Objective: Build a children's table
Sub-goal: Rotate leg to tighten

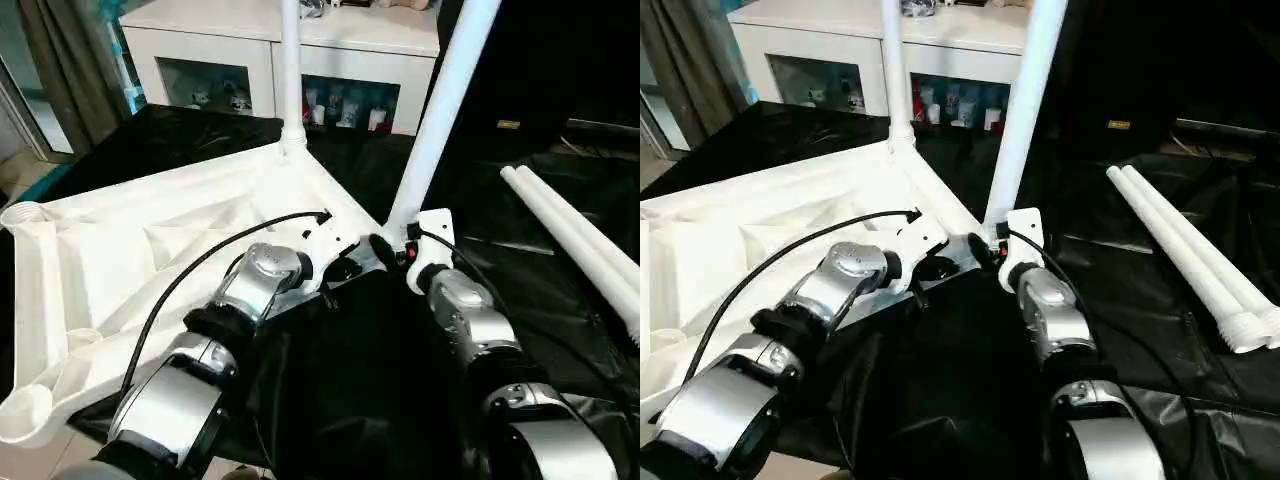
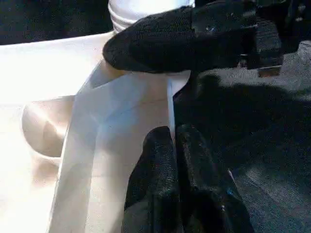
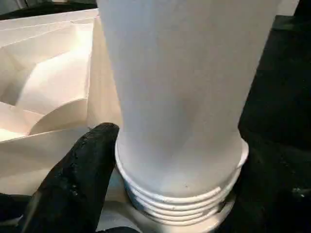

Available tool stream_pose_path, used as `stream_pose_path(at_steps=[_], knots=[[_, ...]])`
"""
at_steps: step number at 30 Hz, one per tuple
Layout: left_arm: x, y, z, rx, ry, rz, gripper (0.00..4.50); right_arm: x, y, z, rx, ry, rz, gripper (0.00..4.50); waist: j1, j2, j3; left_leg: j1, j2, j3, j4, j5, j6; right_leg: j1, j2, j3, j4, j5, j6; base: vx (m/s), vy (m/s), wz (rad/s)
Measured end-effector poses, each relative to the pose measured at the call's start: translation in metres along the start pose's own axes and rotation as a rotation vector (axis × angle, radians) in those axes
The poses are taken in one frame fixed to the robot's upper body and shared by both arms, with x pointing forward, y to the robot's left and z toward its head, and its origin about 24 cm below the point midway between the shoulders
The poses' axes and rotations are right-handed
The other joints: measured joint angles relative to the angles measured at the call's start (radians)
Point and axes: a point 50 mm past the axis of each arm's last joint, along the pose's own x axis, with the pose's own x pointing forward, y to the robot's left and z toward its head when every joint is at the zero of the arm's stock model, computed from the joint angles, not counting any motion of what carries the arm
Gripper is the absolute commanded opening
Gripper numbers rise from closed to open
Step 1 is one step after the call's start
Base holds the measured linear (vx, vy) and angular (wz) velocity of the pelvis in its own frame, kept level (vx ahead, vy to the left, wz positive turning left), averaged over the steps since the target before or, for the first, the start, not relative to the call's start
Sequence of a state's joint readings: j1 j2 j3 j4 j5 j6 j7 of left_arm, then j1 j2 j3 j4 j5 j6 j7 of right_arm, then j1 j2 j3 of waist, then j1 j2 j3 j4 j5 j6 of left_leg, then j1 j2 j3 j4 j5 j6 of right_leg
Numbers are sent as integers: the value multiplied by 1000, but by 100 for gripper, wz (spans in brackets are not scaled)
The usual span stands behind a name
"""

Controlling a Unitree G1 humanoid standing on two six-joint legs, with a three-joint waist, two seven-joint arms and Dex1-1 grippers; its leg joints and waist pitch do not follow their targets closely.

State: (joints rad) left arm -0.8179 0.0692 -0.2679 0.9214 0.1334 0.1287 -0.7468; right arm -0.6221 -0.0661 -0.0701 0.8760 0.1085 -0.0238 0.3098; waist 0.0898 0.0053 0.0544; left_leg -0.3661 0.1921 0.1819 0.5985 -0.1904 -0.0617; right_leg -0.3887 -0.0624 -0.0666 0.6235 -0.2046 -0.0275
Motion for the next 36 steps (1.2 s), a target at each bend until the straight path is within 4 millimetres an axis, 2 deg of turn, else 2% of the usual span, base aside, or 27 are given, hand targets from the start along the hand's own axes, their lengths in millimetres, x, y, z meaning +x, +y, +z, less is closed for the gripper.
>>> stream_pose_path(at_steps=[7,12,16,27,29,32,33,36], knots=[[-7,3,-2,30,-19,-50,0,-5,-5,2,-49,-13,100,390,1,3,2,-2,0,0,-3,0,0,-1,0,-1,-5,0,0,0,0,0],[-21,3,-8,78,-46,-152,0,-19,-14,1,-110,-10,227,390,8,7,2,-5,0,1,-6,3,7,-2,0,-1,-10,0,0,0,0,0],[-37,-1,-17,138,-59,-269,0,-47,-25,2,-217,50,461,390,23,11,1,-6,0,2,-6,2,10,-2,0,-1,-13,-1,1,0,0,0],[-61,-8,-30,163,-54,-402,0,-69,-17,0,-186,96,703,390,24,12,2,-4,1,2,-6,0,3,-2,1,-1,-11,-1,1,0,0,0],[-63,-9,-32,162,-51,-406,0,-72,-16,-1,-176,102,716,363,23,12,2,-4,1,2,-6,0,3,-2,1,-1,-11,-1,1,0,0,0],[-65,-9,-32,159,-53,-407,0,-72,-14,0,-174,108,738,350,23,12,2,-5,1,2,-6,0,3,-2,1,0,-11,-1,2,0,0,0],[-65,-9,-32,158,-52,-407,0,-72,-13,0,-174,110,743,323,23,12,2,-5,1,2,-6,0,4,-3,1,-1,-11,-1,2,0,0,0],[-66,-10,-33,156,-51,-406,0,-73,-12,-1,-174,115,752,304,23,12,2,-5,1,2,-6,0,4,-3,1,-1,-11,-1,2,0,0,0]])
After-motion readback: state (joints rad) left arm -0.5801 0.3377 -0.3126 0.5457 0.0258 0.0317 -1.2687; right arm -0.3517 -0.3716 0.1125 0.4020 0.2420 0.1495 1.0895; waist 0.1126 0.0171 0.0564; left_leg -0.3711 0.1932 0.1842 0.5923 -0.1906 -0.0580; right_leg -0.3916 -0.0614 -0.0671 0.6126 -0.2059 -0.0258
